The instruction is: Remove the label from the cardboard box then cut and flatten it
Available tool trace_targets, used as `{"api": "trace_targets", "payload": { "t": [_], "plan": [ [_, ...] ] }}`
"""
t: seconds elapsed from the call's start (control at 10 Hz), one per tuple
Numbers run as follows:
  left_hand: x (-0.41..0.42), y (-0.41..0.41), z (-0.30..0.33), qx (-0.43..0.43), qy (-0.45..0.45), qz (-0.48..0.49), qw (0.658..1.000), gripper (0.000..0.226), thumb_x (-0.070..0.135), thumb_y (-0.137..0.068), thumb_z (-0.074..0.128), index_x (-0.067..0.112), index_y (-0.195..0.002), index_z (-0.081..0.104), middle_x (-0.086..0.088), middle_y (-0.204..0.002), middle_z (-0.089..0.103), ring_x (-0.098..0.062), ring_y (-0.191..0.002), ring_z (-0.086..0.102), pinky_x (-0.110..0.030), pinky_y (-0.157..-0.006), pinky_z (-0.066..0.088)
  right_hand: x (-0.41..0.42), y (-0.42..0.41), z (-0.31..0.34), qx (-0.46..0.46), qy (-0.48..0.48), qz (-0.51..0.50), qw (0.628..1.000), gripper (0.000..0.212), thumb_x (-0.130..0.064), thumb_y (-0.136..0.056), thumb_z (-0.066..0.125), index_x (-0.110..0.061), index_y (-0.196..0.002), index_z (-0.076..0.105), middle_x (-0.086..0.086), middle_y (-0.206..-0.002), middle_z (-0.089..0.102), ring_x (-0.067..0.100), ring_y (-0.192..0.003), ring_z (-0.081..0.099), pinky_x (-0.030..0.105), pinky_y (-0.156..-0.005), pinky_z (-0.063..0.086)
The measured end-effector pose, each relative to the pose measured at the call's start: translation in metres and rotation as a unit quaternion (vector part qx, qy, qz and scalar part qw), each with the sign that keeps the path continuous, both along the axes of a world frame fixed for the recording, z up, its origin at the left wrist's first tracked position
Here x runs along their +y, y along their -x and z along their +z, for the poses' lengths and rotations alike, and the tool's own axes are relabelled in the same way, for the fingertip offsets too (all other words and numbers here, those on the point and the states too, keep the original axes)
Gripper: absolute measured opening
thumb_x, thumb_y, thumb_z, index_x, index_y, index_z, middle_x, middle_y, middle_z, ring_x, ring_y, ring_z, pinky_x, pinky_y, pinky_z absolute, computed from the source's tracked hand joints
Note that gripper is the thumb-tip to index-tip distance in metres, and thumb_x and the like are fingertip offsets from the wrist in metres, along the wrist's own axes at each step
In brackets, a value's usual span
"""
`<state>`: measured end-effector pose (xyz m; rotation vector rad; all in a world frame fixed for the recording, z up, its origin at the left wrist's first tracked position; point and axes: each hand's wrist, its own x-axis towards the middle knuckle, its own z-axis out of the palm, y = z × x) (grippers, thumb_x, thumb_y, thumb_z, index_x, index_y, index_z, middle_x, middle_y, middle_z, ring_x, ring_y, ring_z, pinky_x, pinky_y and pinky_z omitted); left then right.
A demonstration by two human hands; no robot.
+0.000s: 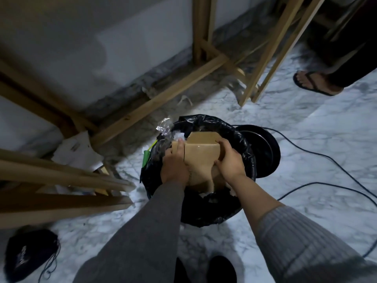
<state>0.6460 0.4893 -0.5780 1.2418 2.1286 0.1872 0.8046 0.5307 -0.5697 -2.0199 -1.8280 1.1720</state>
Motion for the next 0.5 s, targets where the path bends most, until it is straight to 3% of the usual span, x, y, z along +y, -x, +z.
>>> {"api": "trace_targets", "payload": {
  "t": [0.1,0.2,0.3,0.4,0.5],
  "plan": [
    [0.001,0.006,0.021,0.063,0.031,-0.037,0.997,0.073,0.019,-0.094,0.050,0.040,-0.153,0.012,-0.011,-0.146,0.033,-0.032,-0.128,0.042,-0.043,-0.097,0.042,0.007,0.003,0.011,-0.032,0.041,0.016,0.999,0.063,-0.012,-0.085,0.062,-0.034,-0.138,0.039,0.018,-0.121,0.052,0.035,-0.108,0.055,0.040,-0.093,0.047],
    [0.004,0.008,0.042,0.070,0.048,-0.033,0.996,0.059,0.021,-0.095,0.049,0.029,-0.150,0.030,-0.014,-0.147,0.033,-0.033,-0.124,0.049,-0.041,-0.096,0.044,0.013,0.009,0.024,-0.046,0.080,0.036,0.995,0.062,-0.013,-0.084,0.056,-0.035,-0.140,0.040,0.018,-0.129,0.051,0.035,-0.114,0.054,0.040,-0.100,0.045],
    [0.003,0.010,0.065,0.030,0.045,-0.042,0.998,0.058,0.029,-0.086,0.065,0.019,-0.139,0.043,-0.016,-0.140,0.043,-0.034,-0.123,0.049,-0.040,-0.093,0.044,0.010,0.009,0.044,-0.060,0.115,0.056,0.990,0.060,-0.013,-0.085,0.055,-0.033,-0.140,0.039,0.019,-0.134,0.045,0.037,-0.119,0.051,0.042,-0.102,0.043],
    [0.001,0.020,0.107,-0.026,0.043,-0.027,0.998,0.051,0.033,-0.082,0.072,0.018,-0.128,0.054,-0.009,-0.134,0.053,-0.030,-0.121,0.052,-0.040,-0.094,0.048,0.008,0.010,0.094,-0.066,0.145,0.093,0.983,0.055,-0.018,-0.088,0.055,-0.026,-0.140,0.039,0.017,-0.128,0.054,0.033,-0.118,0.052,0.040,-0.097,0.046],
    [-0.001,0.033,0.161,-0.048,0.030,-0.010,0.998,0.049,0.036,-0.085,0.068,0.024,-0.131,0.056,-0.004,-0.133,0.057,-0.025,-0.118,0.055,-0.039,-0.095,0.048,0.005,0.011,0.158,-0.041,0.182,0.102,0.977,0.049,-0.025,-0.092,0.056,-0.020,-0.139,0.042,0.013,-0.128,0.055,0.027,-0.099,0.059,0.034,-0.076,0.049]
  ]
}}
